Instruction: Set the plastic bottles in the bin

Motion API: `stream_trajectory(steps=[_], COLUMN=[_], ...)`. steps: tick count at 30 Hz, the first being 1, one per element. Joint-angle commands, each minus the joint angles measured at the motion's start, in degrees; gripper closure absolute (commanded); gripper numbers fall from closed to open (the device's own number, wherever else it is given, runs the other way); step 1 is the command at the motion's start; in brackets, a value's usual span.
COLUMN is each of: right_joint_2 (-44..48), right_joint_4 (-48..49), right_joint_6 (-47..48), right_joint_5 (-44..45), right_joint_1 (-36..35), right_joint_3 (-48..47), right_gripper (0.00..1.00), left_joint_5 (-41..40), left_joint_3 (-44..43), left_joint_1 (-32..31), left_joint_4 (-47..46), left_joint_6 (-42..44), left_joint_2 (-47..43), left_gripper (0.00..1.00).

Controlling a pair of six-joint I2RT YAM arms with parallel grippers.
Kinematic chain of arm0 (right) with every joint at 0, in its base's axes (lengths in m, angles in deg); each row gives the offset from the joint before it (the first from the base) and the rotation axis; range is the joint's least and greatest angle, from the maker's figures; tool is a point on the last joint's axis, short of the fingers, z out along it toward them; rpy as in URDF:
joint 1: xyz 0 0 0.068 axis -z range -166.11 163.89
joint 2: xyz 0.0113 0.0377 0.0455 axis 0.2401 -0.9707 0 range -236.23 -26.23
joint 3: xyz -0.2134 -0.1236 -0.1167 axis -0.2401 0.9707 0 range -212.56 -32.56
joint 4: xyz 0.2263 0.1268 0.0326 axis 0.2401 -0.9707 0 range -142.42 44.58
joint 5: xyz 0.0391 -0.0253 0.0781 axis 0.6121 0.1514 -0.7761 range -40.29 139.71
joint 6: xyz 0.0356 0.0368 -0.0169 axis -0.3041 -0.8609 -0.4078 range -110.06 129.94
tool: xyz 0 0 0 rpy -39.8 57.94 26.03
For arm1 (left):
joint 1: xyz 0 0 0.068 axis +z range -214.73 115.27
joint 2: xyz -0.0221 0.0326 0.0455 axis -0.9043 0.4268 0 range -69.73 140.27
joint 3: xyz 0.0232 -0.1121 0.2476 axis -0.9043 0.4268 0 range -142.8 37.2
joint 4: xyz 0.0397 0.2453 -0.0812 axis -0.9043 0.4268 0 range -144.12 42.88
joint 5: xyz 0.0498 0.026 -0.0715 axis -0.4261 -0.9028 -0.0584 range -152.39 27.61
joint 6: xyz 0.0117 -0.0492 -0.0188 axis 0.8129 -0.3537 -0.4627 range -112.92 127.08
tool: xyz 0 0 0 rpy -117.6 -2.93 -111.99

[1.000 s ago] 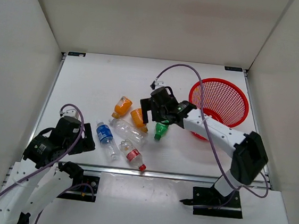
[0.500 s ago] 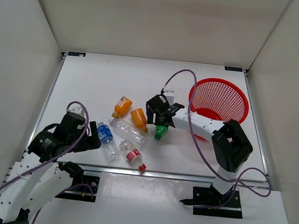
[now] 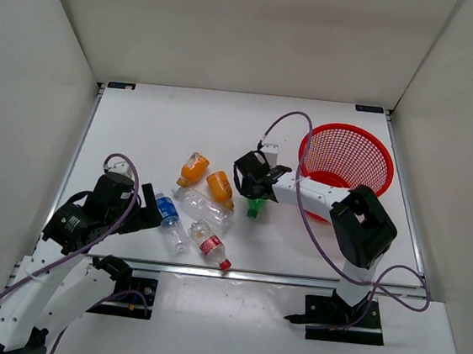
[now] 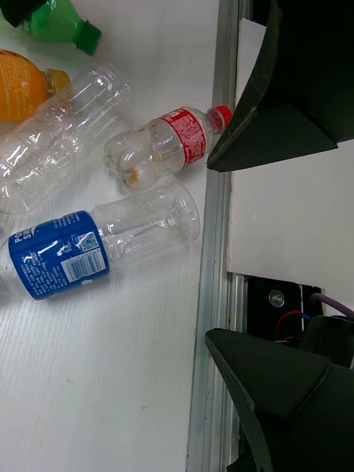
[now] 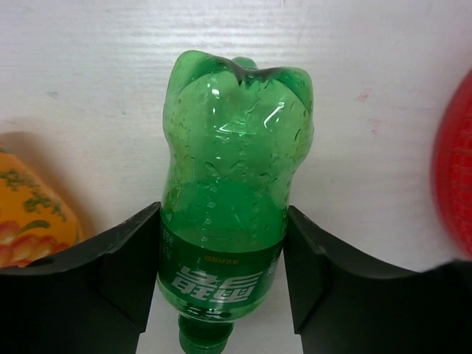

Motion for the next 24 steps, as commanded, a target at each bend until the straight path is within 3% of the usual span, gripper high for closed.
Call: stream_trajectory(steps=[1, 8, 12, 15, 17, 22, 23, 24], right_joint_2=[7.2, 19.4, 26.6, 32.1, 34.6, 35.2, 34.9, 35.0], right_joint_4=[3.7, 2.9, -2.8, -3.8, -5.0, -4.3, -4.6, -4.4], right_joint_6=[4.4, 16.7, 19.7, 21.7, 20.7, 21.8, 21.2, 21.8], right_joint_5=[1.3, -9.6, -4.3, -4.9, -9.0, -15.1, -15.4, -15.0], right_joint_1=[0.1, 1.1, 4.4, 11.3, 20.1, 31.1, 32.2, 32.7], right_joint_3=[-4.0, -16.7, -19.0, -14.4, -11.4, -4.8, -4.1, -3.9], right_gripper=[0.7, 0.74, 0.76, 0.76, 0.71, 0.65, 0.61, 0.5], left_joint_5=[-1.0, -0.3, 0.4, 1.3, 1.3, 1.5, 1.1, 0.6], left_joint_3=[-1.7, 1.8, 3.7, 6.2, 8.0, 10.3, 10.7, 11.4], left_joint_1=[0.4, 1.6, 2.2, 2.7, 2.7, 3.2, 3.5, 3.3], left_joint_4=[-0.1, -4.9, -8.3, -10.5, -11.9, -16.1, -17.1, -17.9], left_joint_6=[-0.7, -1.4, -1.5, -2.3, -3.8, -6.5, -7.2, -7.7], left_joint_2=[0.2, 2.3, 6.2, 9.0, 9.5, 10.8, 11.0, 11.2], left_gripper=[0.02, 0.02, 0.01, 0.01, 0.02, 0.01, 0.01, 0.01])
